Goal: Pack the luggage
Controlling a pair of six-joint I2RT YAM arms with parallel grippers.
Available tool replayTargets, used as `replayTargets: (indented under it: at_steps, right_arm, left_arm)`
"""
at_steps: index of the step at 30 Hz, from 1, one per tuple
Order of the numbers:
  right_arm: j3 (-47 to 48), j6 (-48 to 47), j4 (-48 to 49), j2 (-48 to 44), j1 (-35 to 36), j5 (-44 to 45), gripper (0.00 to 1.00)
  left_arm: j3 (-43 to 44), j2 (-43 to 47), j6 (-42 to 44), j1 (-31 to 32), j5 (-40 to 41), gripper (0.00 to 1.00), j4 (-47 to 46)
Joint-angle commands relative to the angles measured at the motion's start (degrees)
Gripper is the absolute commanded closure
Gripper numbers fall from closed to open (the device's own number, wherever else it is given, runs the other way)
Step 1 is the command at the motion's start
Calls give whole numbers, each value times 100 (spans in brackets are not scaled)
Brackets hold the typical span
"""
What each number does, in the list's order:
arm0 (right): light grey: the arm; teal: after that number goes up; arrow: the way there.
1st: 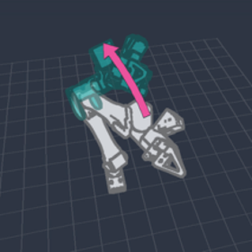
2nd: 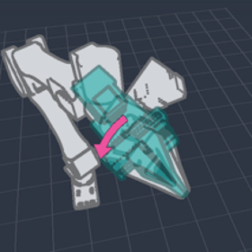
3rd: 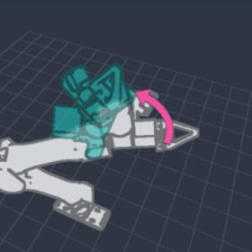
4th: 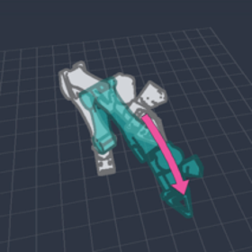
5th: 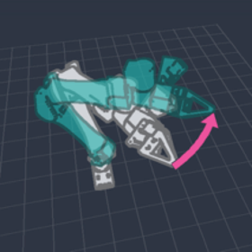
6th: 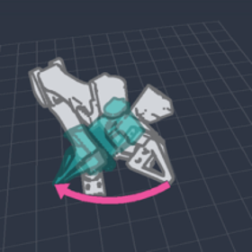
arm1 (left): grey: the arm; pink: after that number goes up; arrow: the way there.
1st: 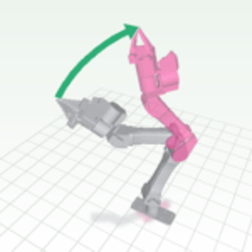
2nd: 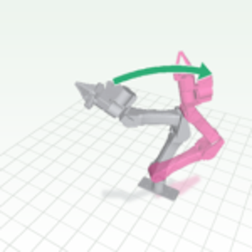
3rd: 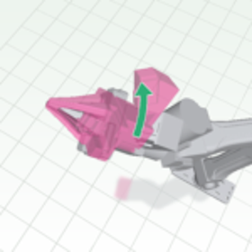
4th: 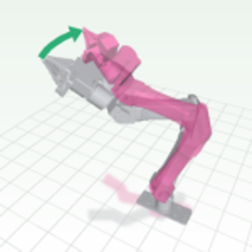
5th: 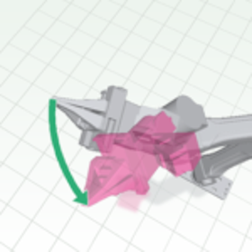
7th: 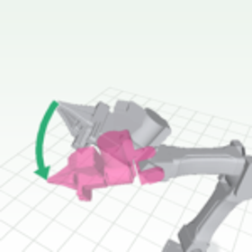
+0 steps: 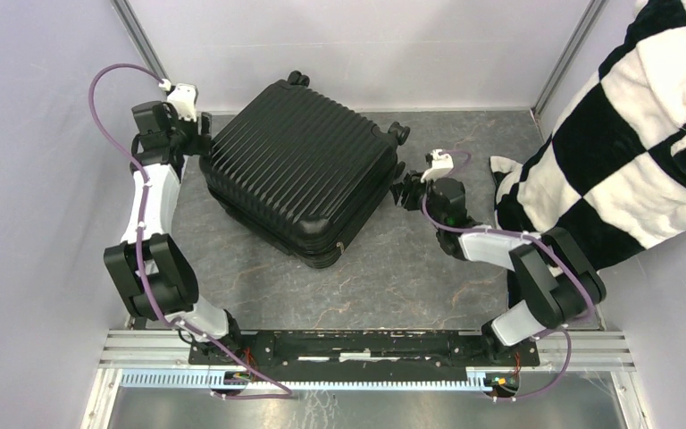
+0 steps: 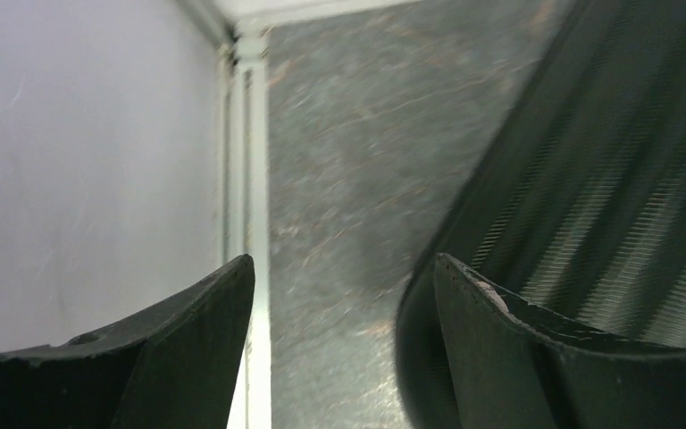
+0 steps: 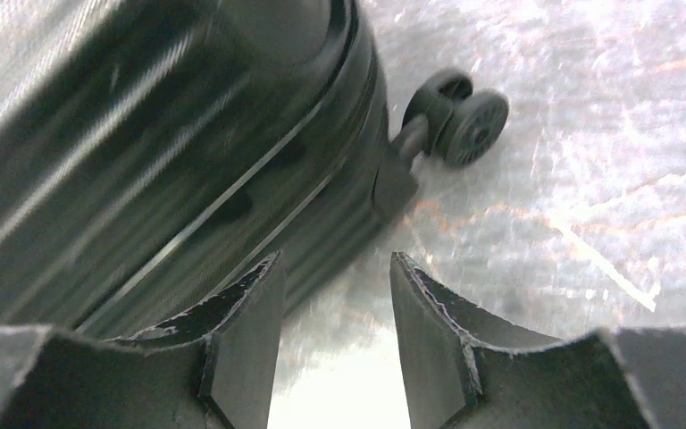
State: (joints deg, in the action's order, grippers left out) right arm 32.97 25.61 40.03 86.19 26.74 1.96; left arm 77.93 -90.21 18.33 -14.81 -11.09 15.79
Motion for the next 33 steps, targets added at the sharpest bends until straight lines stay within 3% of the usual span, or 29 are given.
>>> replayTargets:
  at_steps: [1, 6, 10, 19, 22, 28, 33]
  right_arm:
    - [1032, -68, -153, 642, -239, -85, 47]
    - [1940, -231, -390, 1320, -308, -186, 46]
    - [2119, -388, -501, 1387, -363, -179, 46]
    - [325, -677, -343, 33, -521, 507, 40]
    - [-208, -644, -265, -401, -542, 567, 40]
    - [-978, -221, -23, -949, -525, 107, 41]
    - [-1212, -327, -3, -1135, -529, -179, 40]
  left_arm:
    - [-668, 304, 584, 460, -2001, 21, 1520]
    - [-1514, 932, 1102, 997, -2019, 22, 1777]
    - [-1704, 1327, 1402, 1249, -2138, 22, 2129]
    - [-601, 1891, 2215, 913, -1712, 24, 3516]
    - [-431, 2006, 1663, 823, -669, 26, 2834]
    - [-899, 1561, 478, 424, 1274, 32, 836]
    - [-973, 903, -237, -159, 1871, 37, -48]
